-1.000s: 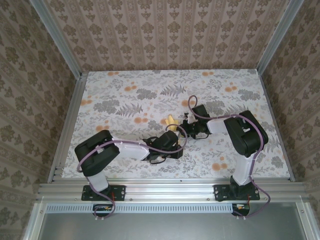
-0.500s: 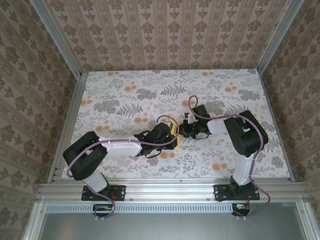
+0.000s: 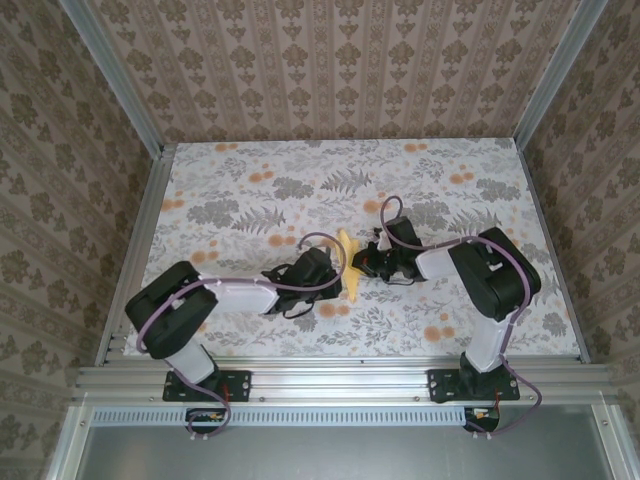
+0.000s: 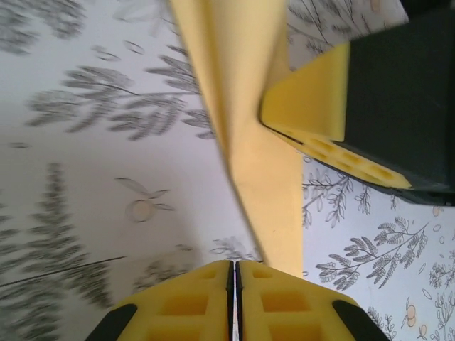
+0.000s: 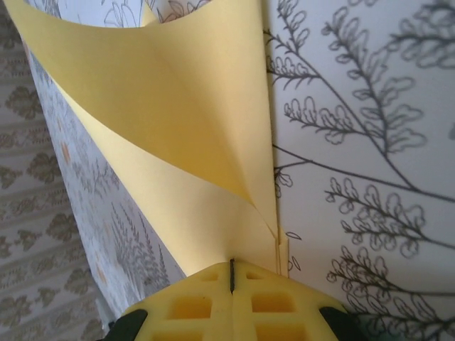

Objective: Fold a paper plane with a square sheet of paper (pick it up from the middle)

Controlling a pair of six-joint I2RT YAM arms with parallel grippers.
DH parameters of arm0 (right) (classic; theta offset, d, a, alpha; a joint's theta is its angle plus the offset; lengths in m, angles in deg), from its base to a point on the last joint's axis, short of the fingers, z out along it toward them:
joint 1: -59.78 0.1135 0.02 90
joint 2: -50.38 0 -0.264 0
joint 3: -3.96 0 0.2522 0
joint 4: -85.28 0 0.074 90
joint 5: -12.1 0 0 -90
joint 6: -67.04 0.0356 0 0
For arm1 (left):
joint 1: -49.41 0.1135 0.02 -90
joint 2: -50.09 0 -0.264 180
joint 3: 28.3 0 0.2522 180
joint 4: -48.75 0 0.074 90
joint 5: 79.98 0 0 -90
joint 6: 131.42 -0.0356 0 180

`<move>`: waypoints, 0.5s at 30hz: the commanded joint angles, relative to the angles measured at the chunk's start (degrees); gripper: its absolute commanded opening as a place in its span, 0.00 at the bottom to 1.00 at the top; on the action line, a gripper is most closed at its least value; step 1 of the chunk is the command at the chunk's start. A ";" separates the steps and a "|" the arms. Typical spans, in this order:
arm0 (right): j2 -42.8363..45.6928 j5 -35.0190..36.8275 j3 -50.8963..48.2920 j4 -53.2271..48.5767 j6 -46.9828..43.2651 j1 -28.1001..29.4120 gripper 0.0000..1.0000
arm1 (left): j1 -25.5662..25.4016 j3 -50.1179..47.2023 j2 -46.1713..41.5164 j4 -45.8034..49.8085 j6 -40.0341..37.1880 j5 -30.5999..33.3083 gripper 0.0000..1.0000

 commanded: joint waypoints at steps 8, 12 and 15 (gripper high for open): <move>2.88 11.25 -8.02 -3.53 17.55 8.50 0.04 | 1.34 -5.59 -4.31 -8.87 5.07 -1.68 0.16; 4.86 12.46 -9.06 -2.82 19.05 8.73 0.04 | 1.28 -5.10 -1.56 -12.29 6.00 -4.00 0.16; 5.63 12.52 -9.20 -3.07 19.27 8.66 0.05 | 1.18 -5.19 0.73 -13.92 7.05 -4.40 0.16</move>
